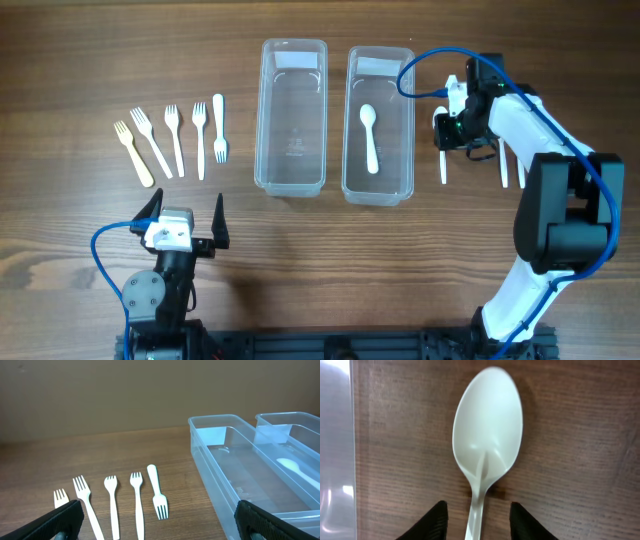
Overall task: Pack container
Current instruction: 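Lower the right gripper and grasp the next white spoon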
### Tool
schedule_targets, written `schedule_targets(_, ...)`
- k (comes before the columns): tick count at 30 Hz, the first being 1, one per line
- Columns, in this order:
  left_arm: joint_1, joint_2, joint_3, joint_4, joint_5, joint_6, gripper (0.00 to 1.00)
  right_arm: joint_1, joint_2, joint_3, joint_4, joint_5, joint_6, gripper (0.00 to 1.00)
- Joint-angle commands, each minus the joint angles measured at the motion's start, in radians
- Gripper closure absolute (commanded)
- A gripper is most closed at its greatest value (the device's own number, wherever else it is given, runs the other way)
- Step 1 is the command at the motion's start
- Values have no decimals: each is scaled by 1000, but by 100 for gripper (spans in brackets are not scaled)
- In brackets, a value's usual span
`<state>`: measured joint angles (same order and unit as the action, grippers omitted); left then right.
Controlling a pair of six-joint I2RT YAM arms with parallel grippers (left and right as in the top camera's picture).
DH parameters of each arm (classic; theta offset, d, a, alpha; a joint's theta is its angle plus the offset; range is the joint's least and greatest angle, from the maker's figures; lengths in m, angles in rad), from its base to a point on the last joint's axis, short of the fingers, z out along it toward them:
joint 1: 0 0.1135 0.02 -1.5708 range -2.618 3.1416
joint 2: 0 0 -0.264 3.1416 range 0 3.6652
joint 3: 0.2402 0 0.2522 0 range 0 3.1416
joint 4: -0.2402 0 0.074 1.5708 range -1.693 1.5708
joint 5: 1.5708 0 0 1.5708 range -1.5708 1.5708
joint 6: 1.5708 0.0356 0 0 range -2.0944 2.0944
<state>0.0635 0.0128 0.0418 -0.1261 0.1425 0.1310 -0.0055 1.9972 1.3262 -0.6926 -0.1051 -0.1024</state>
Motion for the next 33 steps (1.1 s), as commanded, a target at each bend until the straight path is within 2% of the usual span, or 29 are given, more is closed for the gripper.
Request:
schedule_targets(1,-6,-6,-8,4,-5,22,0,1,11,-6,26,-20,-1,60)
schedule_targets(24,-6,-6,-8,4,-5,22,0,1,66,-6,53,-20,29,59)
schedule_targets(25,-6,-6,-8,3,-5,22,0,1,66,-6,53,-20,32,60)
schedule_targets(32,-6,-6,-8,4,-5,22,0,1,66,-6,52,-20,35,89)
schedule_targets(33,-6,-6,-8,4,-5,22,0,1,66,-6,51,-20,35,91)
